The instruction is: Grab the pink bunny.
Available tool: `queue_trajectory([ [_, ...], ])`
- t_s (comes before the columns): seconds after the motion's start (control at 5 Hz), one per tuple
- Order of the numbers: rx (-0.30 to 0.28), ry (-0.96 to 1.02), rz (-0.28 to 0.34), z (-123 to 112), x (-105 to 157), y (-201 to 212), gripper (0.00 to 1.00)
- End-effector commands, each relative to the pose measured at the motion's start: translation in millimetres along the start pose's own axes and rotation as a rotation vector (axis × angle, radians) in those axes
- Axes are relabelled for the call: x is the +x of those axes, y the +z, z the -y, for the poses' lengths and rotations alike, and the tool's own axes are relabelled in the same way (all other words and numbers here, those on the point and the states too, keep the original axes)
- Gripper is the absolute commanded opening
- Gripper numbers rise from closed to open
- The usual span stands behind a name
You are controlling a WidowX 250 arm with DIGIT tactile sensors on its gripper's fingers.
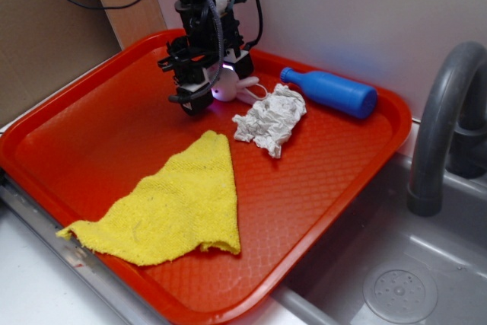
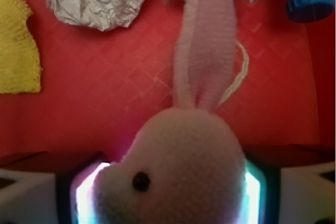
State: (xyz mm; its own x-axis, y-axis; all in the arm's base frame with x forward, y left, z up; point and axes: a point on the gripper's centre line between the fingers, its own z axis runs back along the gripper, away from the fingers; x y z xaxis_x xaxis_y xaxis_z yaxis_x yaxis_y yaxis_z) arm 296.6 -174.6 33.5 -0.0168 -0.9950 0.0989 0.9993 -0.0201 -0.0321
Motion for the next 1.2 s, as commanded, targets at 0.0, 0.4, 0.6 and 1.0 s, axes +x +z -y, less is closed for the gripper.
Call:
queue_trajectory([
  [0.0, 0.017, 0.439, 0.001, 31, 19, 99, 0.00],
  [0.4, 0.017, 0.946, -0.142, 73, 18, 161, 0.00],
  [0.6, 0.036, 1.197, -0.155, 93, 22, 183, 0.00],
  [1.0, 0.169, 1.474, -0.070, 119, 15, 206, 0.00],
])
